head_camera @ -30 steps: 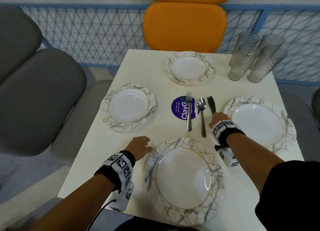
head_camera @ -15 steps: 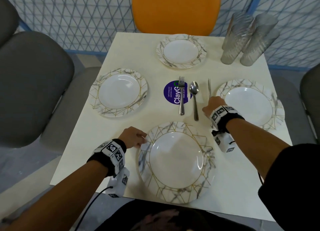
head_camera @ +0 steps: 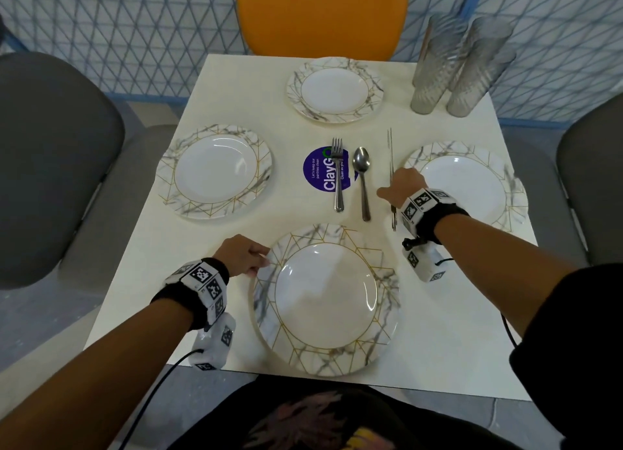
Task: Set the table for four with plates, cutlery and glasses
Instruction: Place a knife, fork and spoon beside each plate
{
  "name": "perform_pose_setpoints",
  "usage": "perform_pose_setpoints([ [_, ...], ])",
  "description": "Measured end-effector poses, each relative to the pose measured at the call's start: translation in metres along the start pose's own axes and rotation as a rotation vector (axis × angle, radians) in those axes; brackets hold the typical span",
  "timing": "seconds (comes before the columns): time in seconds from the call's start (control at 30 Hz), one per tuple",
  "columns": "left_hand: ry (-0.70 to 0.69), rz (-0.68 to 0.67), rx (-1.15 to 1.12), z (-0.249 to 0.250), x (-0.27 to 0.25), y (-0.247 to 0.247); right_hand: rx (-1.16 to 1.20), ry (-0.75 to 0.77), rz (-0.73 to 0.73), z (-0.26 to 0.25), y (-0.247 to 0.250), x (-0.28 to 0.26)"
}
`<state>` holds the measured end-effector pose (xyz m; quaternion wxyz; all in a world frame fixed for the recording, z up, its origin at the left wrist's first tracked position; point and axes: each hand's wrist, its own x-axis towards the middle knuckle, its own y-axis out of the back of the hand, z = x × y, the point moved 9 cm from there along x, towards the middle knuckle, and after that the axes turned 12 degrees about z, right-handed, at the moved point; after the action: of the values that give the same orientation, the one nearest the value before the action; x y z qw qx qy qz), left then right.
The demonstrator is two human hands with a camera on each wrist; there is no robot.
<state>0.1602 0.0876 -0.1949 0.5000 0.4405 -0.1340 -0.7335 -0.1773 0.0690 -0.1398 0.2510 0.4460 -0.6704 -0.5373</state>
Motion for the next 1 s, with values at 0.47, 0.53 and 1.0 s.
perform_pose_setpoints([
  [0.47,-0.173,0.002,-0.476,0.133,-0.020,-0.012,0.874,0.036,-0.316,-0.060,0.008,-0.071],
  [0.53,-0.184,-0.119,-0.543,0.158,-0.026,-0.030,0.884,0.080,-0.404,-0.070,0.004,-0.087],
  [1.0,-0.187,-0.138,-0.580,0.168,-0.042,-0.061,0.985,-0.038,-0.402,-0.017,0.001,-0.119],
])
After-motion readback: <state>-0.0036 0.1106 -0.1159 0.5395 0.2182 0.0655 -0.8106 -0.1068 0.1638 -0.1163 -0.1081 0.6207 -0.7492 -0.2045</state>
